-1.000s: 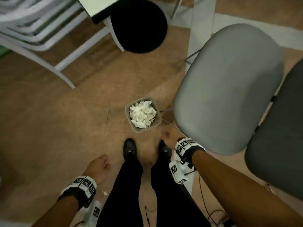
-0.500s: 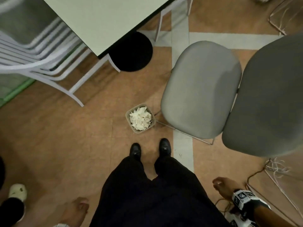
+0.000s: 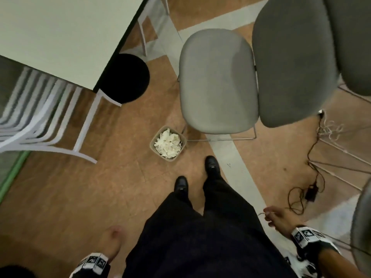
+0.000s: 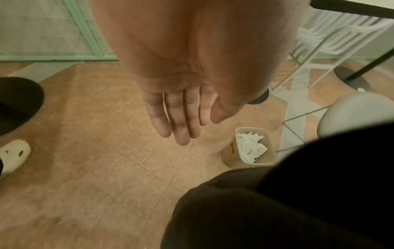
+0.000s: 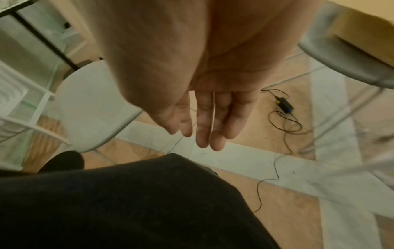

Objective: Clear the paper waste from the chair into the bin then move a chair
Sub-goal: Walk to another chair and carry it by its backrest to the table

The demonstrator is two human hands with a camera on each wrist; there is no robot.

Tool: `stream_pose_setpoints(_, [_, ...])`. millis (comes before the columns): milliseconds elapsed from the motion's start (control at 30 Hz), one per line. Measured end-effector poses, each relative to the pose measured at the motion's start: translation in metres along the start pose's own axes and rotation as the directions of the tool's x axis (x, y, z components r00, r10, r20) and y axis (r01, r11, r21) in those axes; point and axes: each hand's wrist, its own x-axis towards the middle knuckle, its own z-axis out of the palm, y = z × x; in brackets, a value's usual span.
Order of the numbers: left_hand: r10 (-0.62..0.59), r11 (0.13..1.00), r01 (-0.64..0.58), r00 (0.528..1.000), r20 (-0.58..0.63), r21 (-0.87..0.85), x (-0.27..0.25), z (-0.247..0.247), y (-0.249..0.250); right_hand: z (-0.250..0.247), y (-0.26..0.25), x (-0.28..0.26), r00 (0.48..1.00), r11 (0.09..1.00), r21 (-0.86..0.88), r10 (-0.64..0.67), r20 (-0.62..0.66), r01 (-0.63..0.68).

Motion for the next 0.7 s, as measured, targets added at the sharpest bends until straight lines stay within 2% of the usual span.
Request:
stream_pose_setpoints(100, [0.0, 0.997, -0.002, 1.0, 0.018, 0.072, 0.002, -0.018, 0.002, 0.022, 0.053, -0.023, 0.997, 0.994, 0.078, 0.075, -0.004, -0.074])
stream_pose_setpoints(267, [0.133, 0.964, -0.157, 0.983, 0.123, 0.212, -0.03, -0.016, 0.042, 0.047, 0.108, -0.066, 0.98, 0.953, 0.243, 0.197, -0.034, -0.183])
stream_pose_setpoints(467, [0.216, 0.858, -0.266, 0.963, 0.161, 0.44, -0.037, 0.037, 0.084, 0.073, 0.177, -0.069, 0.958, 0.867, 0.421, 0.288, 0.011, -0.265])
stream_pose_setpoints(700, [0.233, 0.814, -0.296, 0.954, 0.186, 0.499, -0.073, 0.128, 0.147, 0.057, 0.25, -0.065, 0.955, 0.739, 0.618, 0.291, 0.066, -0.268])
